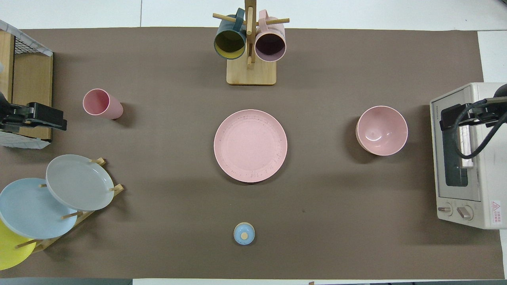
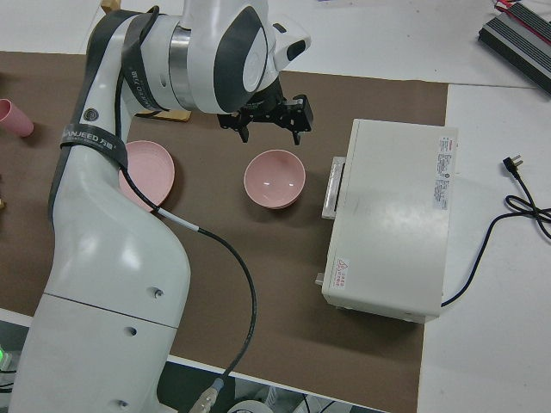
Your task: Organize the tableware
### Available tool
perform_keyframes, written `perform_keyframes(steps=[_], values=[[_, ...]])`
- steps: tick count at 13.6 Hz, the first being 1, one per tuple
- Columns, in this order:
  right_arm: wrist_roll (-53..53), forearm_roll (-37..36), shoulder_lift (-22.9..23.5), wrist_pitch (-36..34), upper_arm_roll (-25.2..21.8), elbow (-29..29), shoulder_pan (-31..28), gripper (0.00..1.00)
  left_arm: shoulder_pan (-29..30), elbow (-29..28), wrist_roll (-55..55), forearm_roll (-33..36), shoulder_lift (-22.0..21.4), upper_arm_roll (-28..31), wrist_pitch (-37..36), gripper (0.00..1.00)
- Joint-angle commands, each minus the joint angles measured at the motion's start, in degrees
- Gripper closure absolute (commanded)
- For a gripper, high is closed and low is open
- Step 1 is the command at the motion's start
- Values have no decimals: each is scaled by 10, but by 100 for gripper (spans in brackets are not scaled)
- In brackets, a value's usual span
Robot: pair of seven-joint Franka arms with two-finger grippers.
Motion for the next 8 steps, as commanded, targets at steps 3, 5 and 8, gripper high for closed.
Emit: perform_keyframes(steps=[3,5,8], values=[[6,4,-1,-17,5,12,1,0,6,2,-4,12,-5,-5,-10,0],[28,29,0,-16,-3,12,5,0,6,2,-4,12,-5,-5,-9,0],[25,43,-17,-25,0,6,0,0,6,2,-4,12,-5,-5,-9,0]])
